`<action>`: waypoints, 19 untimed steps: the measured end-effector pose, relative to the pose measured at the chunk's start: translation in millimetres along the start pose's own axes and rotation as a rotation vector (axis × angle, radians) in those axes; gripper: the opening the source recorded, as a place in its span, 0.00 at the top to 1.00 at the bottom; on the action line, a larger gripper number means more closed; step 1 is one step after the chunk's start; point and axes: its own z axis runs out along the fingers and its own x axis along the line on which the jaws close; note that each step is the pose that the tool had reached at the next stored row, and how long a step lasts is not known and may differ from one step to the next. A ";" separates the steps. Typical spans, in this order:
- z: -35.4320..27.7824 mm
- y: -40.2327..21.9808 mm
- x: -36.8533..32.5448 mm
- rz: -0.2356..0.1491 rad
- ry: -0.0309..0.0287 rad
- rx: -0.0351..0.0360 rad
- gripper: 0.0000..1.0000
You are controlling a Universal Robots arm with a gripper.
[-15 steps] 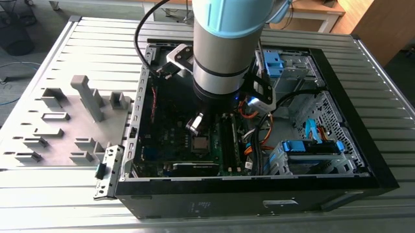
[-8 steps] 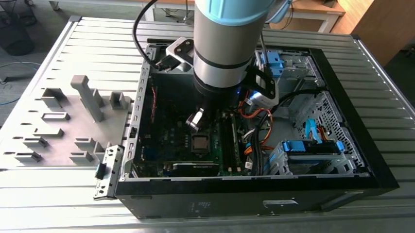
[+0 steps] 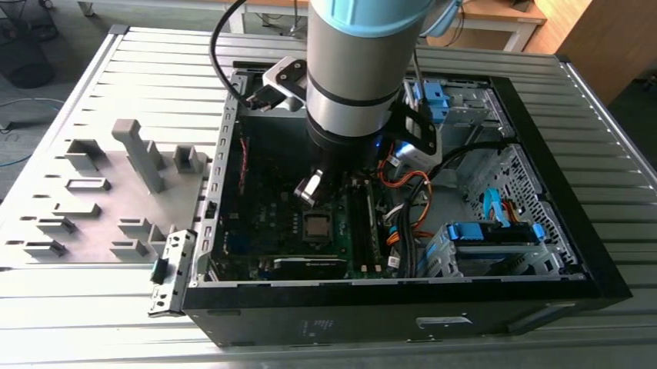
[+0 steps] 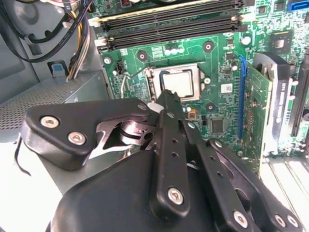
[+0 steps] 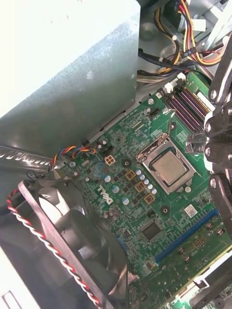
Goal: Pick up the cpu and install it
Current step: 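Install the first cpu locking lever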
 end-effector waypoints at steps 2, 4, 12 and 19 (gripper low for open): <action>0.3 0.9 -1.0 0.000 -0.0001 0.0000 0.89; 0.5 2.1 -2.5 0.000 0.0000 0.0000 0.89; 1.5 3.9 -6.9 0.000 -0.0007 -0.0004 0.89; 2.6 2.4 -13.1 0.000 -0.0009 -0.0005 0.89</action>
